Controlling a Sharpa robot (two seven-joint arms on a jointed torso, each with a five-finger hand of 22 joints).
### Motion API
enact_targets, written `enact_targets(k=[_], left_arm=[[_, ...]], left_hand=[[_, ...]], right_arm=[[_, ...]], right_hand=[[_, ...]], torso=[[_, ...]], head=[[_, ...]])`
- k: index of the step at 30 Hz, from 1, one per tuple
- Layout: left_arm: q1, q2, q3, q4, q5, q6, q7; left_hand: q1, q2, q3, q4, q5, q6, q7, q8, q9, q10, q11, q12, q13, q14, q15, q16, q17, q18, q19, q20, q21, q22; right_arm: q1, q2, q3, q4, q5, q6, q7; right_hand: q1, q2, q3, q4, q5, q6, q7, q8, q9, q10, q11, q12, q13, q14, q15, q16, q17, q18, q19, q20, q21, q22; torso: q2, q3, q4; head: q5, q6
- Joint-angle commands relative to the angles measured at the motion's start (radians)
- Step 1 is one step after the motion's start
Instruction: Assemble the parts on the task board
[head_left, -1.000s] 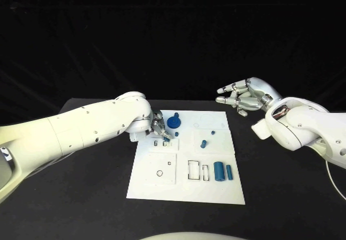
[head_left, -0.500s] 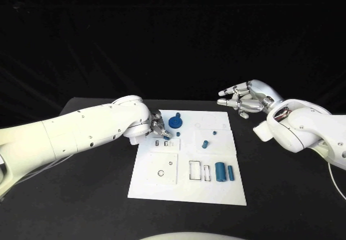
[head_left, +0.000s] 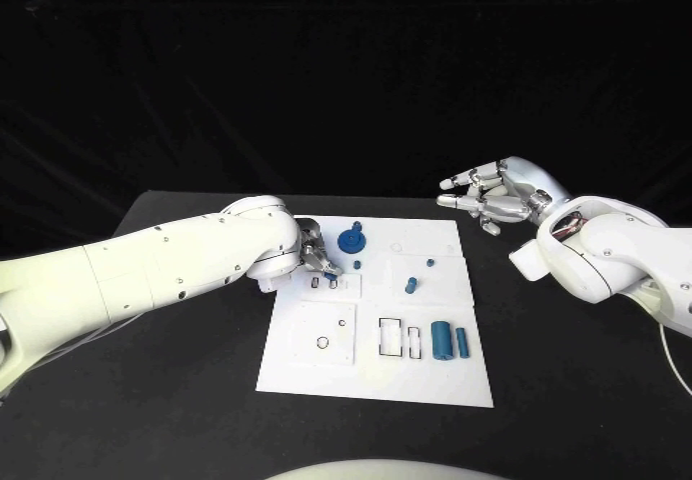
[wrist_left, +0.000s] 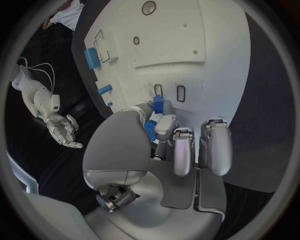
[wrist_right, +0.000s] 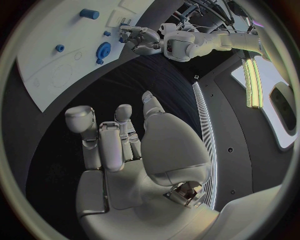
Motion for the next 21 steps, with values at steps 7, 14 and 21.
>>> enact_targets(k=[7, 14, 21], left_arm=[[-0.012, -0.013, -0.002, 0.030, -0.058, 0.067, -0.011], [-0.014, -0.017, -0.002, 0.037, -0.066, 0.097, -0.013], [-0.015, -0.017, -0.003, 0.038, -0.068, 0.107, -0.013]], left_hand=[[-0.006, 0.000, 0.158, -0.150, 0.004, 0.005, -0.009, 0.005, 0.001, 0.003, -0.002, -0.008, -0.004, 0.103, 0.001, 0.002, 0.263, -0.010, 0.041, 0.003, 0.004, 0.118], [-0.010, -0.002, 0.166, -0.153, 0.005, 0.006, -0.010, 0.008, 0.004, 0.004, -0.003, -0.007, -0.004, 0.103, 0.000, 0.002, 0.263, -0.011, 0.042, 0.003, 0.005, 0.121], [-0.014, -0.004, 0.173, -0.156, 0.005, 0.007, -0.010, 0.011, 0.006, 0.005, -0.003, -0.008, -0.005, 0.103, 0.000, 0.002, 0.263, -0.011, 0.043, 0.002, 0.006, 0.122]], right_arm=[[-0.001, 0.001, 0.000, 0.000, -0.004, 0.016, 0.004], [-0.001, 0.002, 0.000, -0.002, -0.003, 0.021, 0.005], [-0.001, 0.002, 0.000, -0.004, -0.003, 0.021, 0.007]], right_hand=[[0.002, 0.008, -0.005, -0.002, -0.004, 0.000, 0.005, 0.003, 0.000, 0.003, 0.001, 0.004, -0.001, 0.013, 0.000, -0.003, -0.002, 0.013, -0.003, 0.000, -0.007, -0.001], [0.002, 0.008, -0.005, -0.002, -0.004, 0.000, 0.005, 0.003, 0.000, 0.004, 0.001, 0.005, 0.000, 0.013, 0.000, -0.003, -0.002, 0.013, -0.003, 0.000, -0.007, -0.001], [0.002, 0.009, -0.006, -0.001, -0.004, 0.000, 0.005, 0.003, 0.000, 0.004, 0.001, 0.006, 0.000, 0.013, 0.000, -0.004, -0.003, 0.013, -0.003, 0.000, -0.007, -0.002]], torso=[[-0.001, 0.0006, 0.0009], [-0.001, 0.0006, -0.0010], [0.000, 0.0012, -0.0004]], head=[[-0.001, -0.008], [0.001, -0.010], [0.003, -0.013]])
